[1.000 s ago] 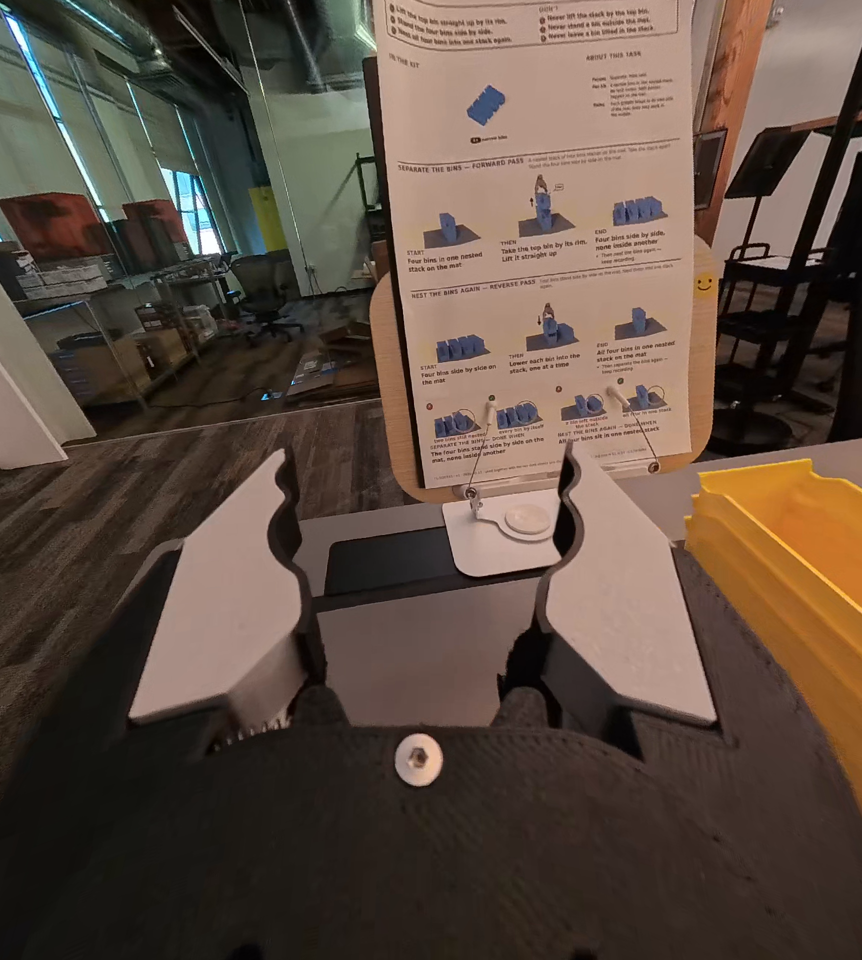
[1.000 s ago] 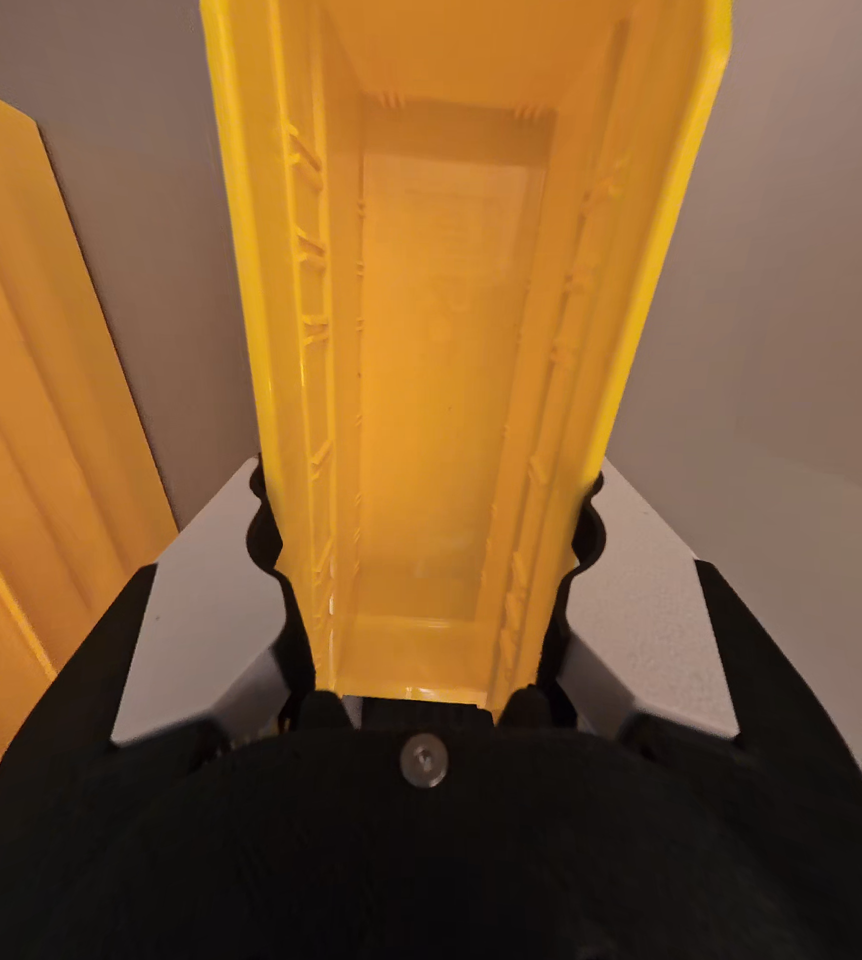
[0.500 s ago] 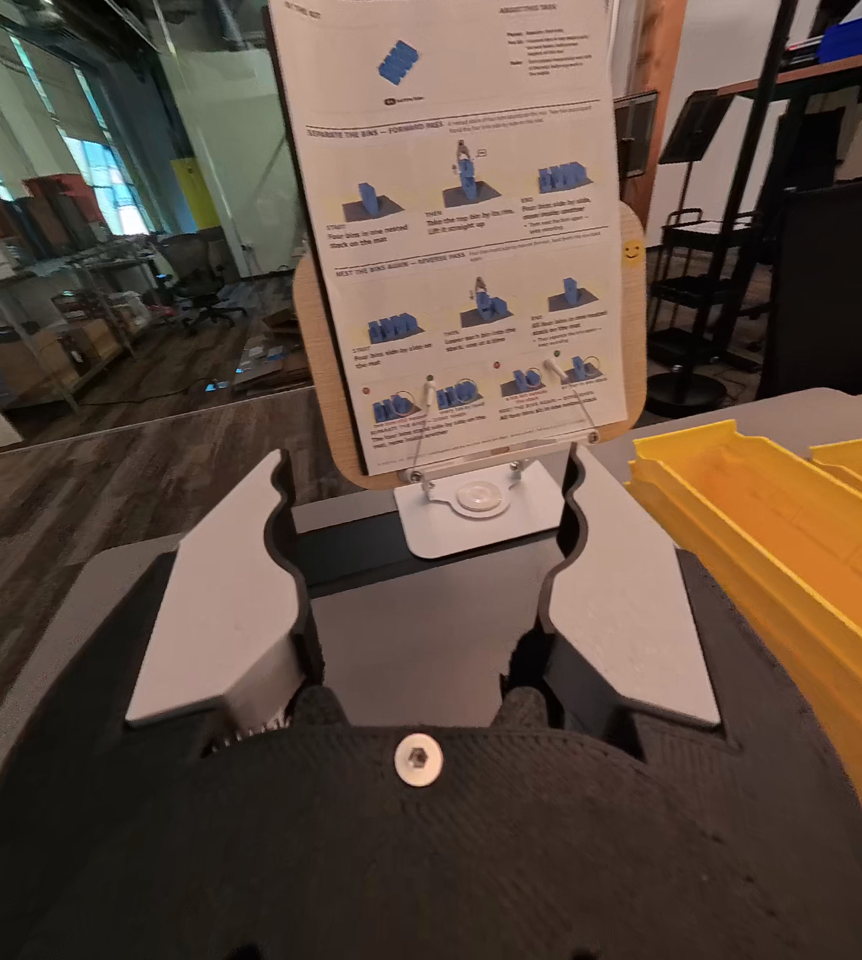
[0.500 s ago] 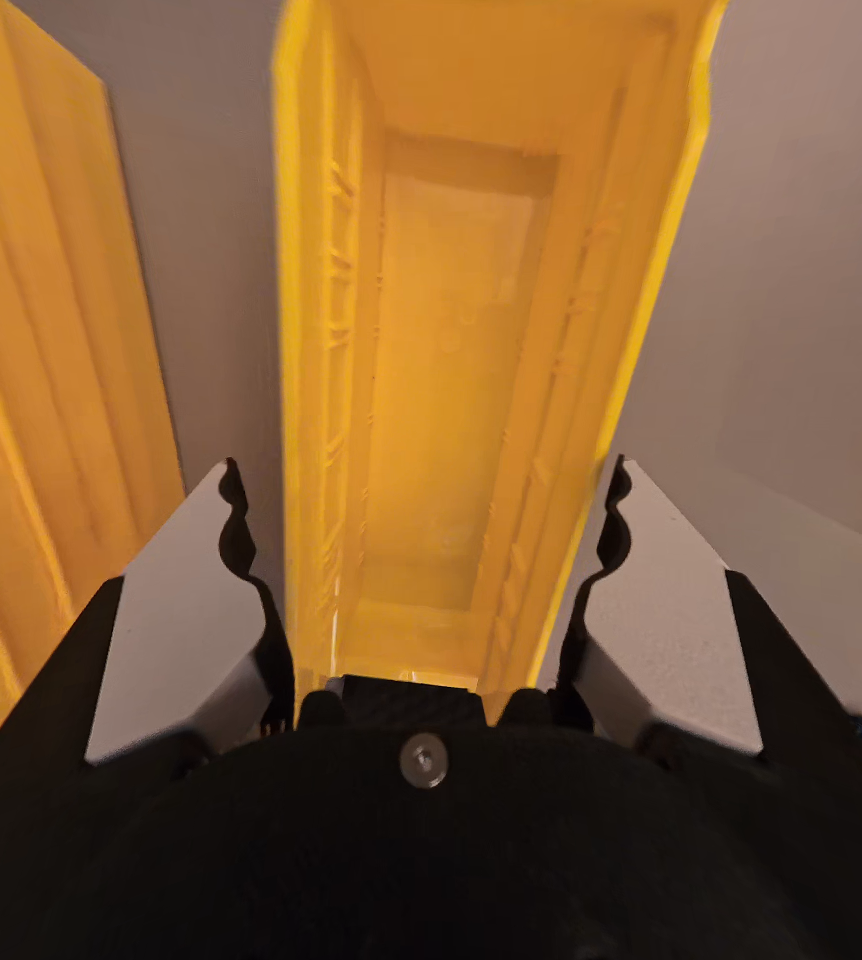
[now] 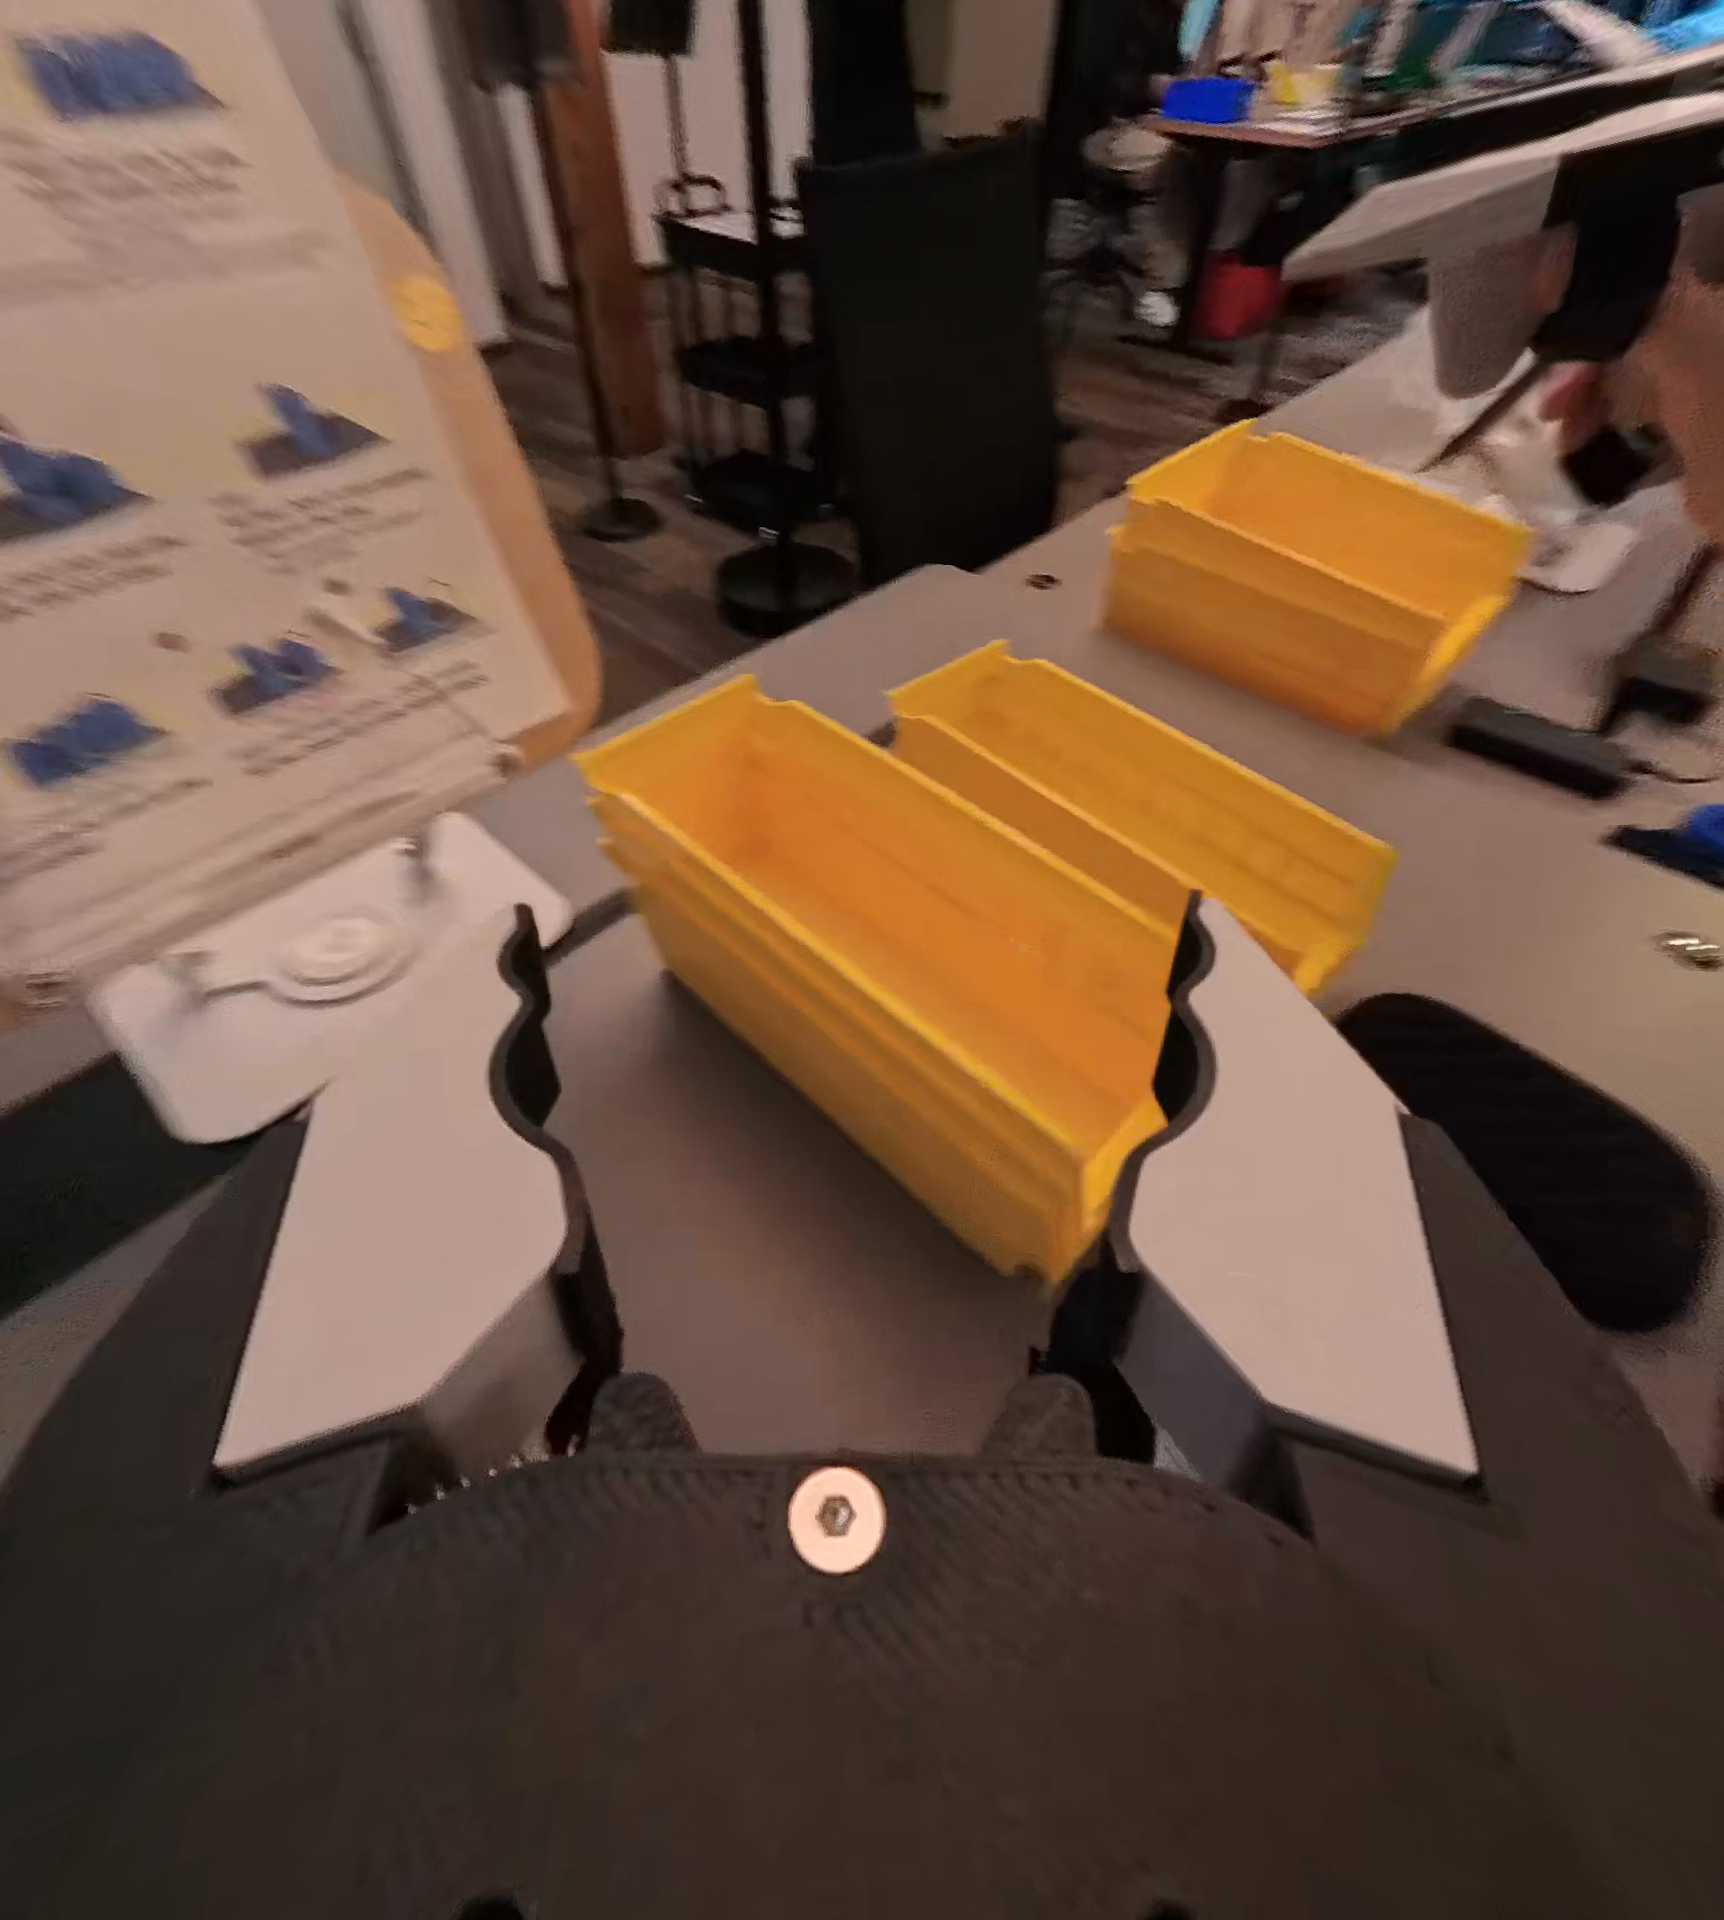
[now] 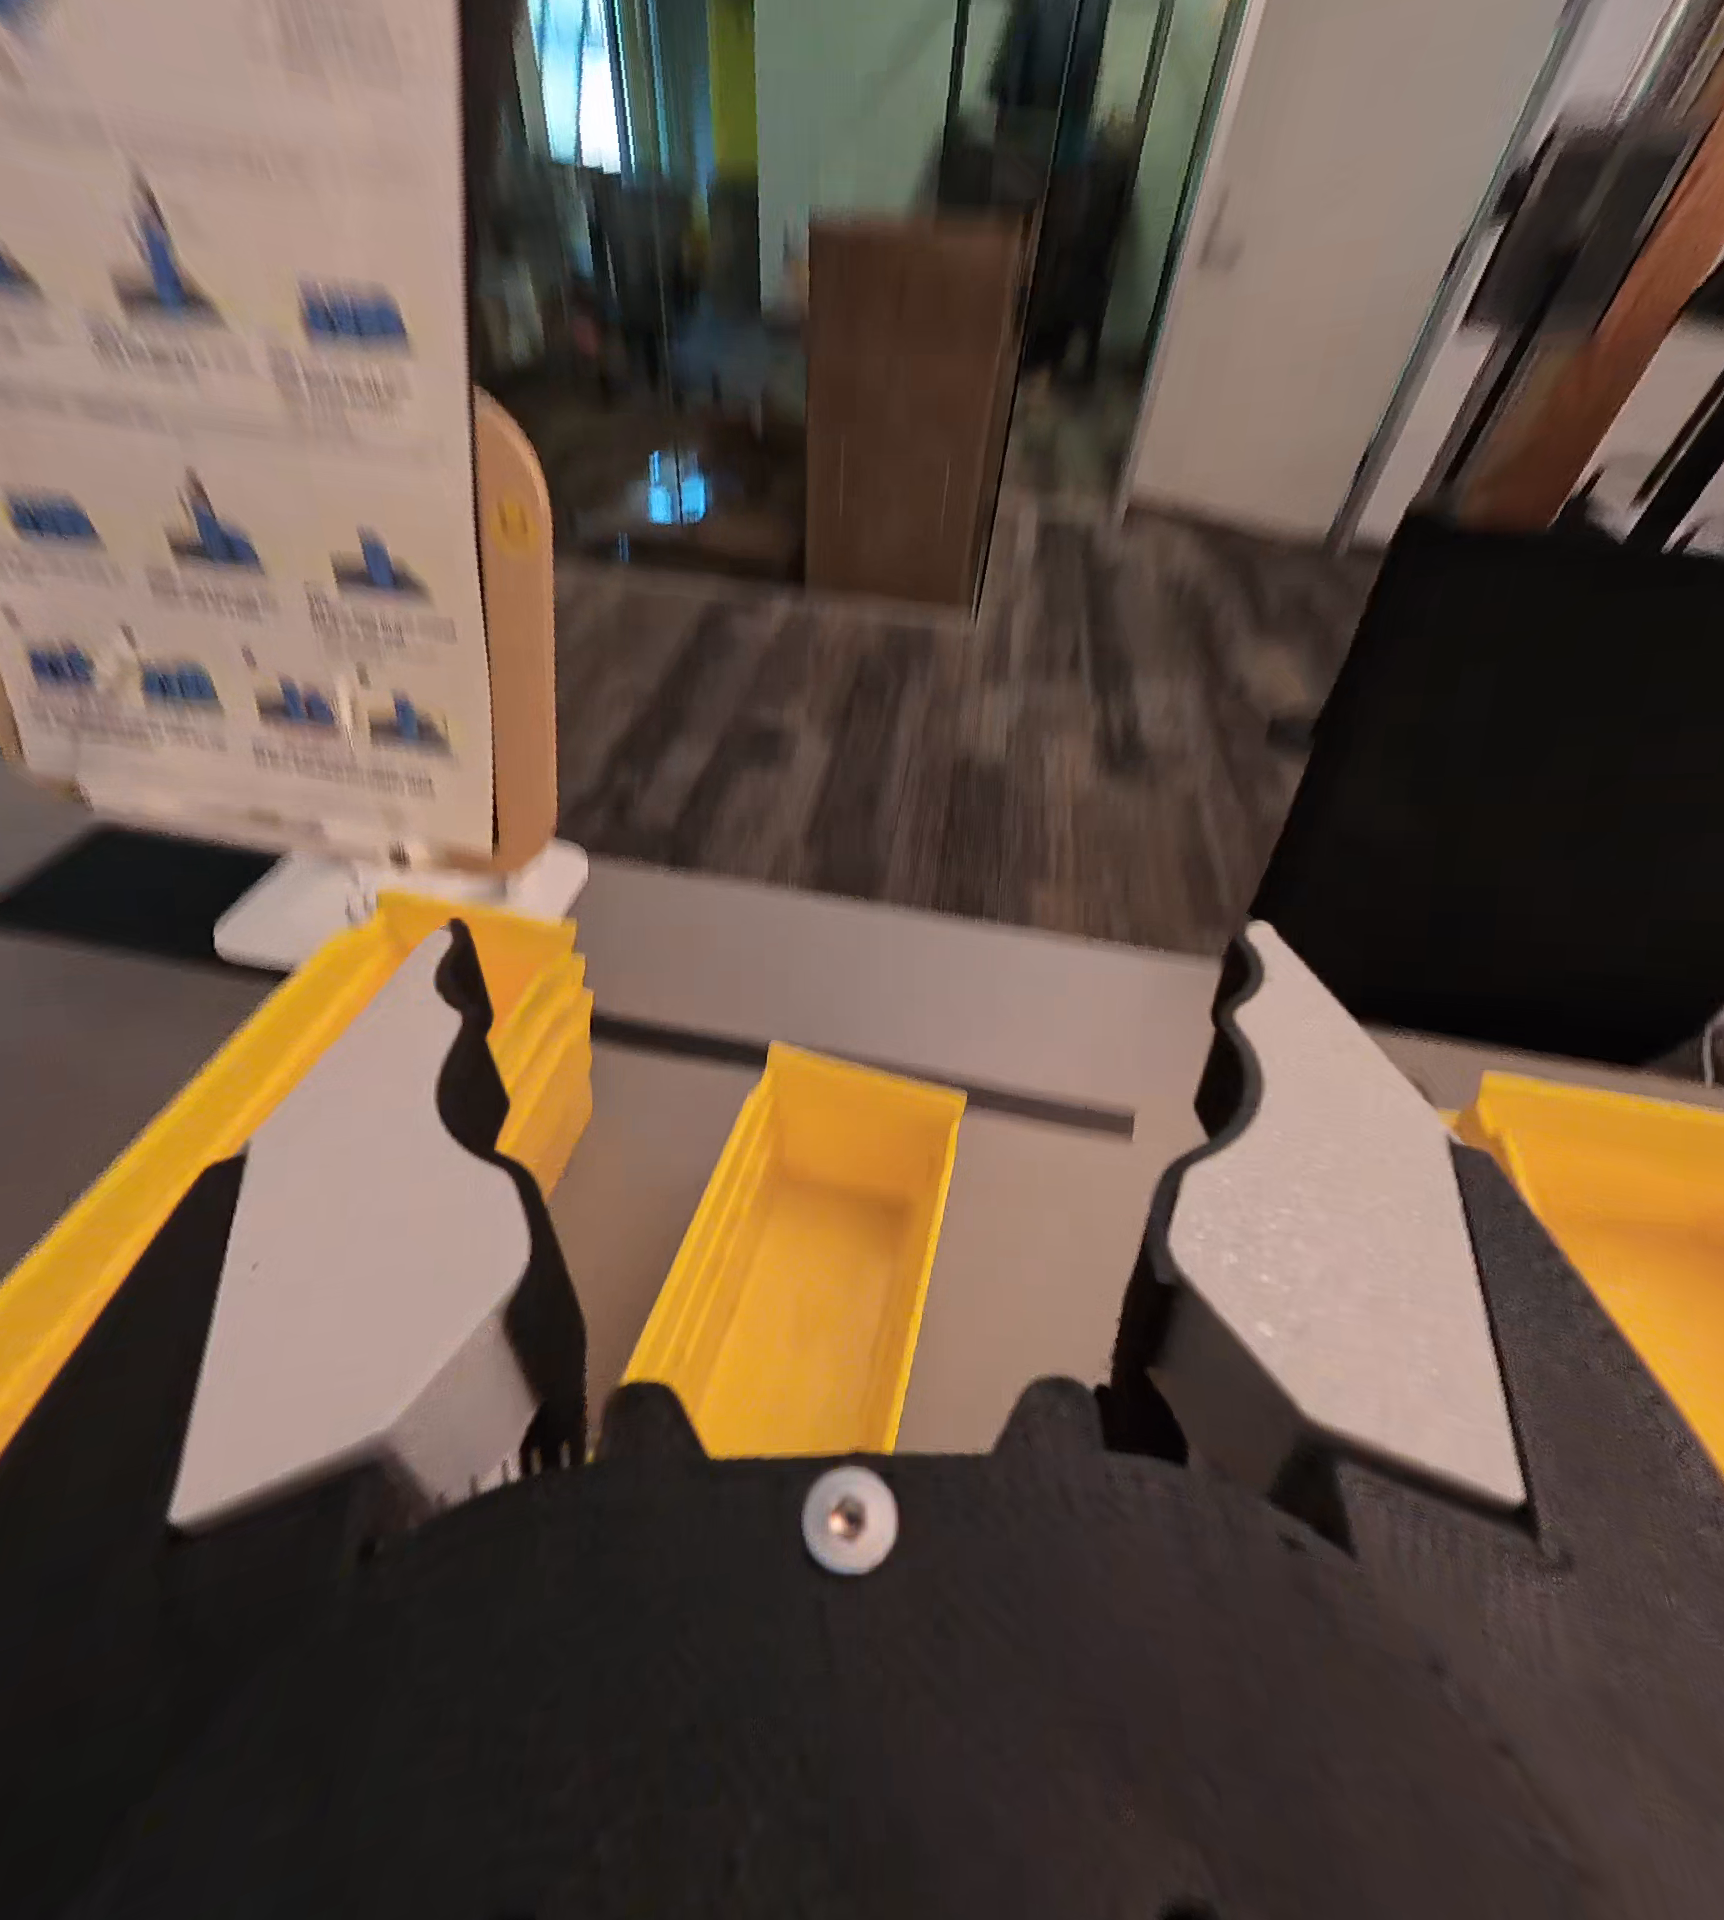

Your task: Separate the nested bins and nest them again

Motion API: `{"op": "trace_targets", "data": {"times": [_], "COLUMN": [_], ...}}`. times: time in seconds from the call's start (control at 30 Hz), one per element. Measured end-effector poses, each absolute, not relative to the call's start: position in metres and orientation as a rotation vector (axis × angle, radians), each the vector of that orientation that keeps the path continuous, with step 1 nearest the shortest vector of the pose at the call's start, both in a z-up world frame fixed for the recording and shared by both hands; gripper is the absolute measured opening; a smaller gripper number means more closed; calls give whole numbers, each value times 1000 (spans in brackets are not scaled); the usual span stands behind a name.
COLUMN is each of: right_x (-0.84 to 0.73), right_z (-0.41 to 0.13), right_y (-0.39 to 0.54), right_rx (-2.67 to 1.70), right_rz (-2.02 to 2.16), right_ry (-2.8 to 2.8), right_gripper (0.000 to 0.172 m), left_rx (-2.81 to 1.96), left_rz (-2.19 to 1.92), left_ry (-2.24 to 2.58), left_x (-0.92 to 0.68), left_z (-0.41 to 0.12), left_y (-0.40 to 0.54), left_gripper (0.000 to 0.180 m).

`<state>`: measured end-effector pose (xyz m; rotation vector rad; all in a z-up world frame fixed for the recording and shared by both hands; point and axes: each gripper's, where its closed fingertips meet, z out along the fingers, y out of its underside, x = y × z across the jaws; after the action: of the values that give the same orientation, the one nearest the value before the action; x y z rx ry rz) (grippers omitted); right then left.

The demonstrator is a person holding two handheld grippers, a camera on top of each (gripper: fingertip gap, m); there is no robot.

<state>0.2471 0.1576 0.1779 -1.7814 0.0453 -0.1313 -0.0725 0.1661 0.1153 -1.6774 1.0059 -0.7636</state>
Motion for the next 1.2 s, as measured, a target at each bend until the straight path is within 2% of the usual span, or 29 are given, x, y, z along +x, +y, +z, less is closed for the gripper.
{"op": "trace_targets", "data": {"times": [0.17,0.33,0.5,0.57,0.77,0.97,1.2], "right_x": [252,266,278,283,280,297,315], "right_z": [227,227,208,203,187,188,181], "right_y": [115,88,105,110,129,119,113], "right_rx": [-1364,-1144,-1211,-1202,-1268,-1229,-1196], "right_rz": [-98,-13,65,74,156,243,425], "right_ry": [78,125,127,137,132,202,282], "right_gripper": [118,104,102,99,99,99,90], "left_rx": [-1957,-2216,-2607,-2693,-2787,-2905,-2979], "left_rz": [-816,-631,-614,-644,-484,-327,-165], "left_ry": [989,1018,1023,998,968,941,972], "left_x": [-35,-13,9,19,35,46,51], "left_z": [101,77,33,19,-12,-35,-55], "left_y": [196,220,206,202,216,221,214], "left_gripper": [139,149,144,149,158,158,158]}}
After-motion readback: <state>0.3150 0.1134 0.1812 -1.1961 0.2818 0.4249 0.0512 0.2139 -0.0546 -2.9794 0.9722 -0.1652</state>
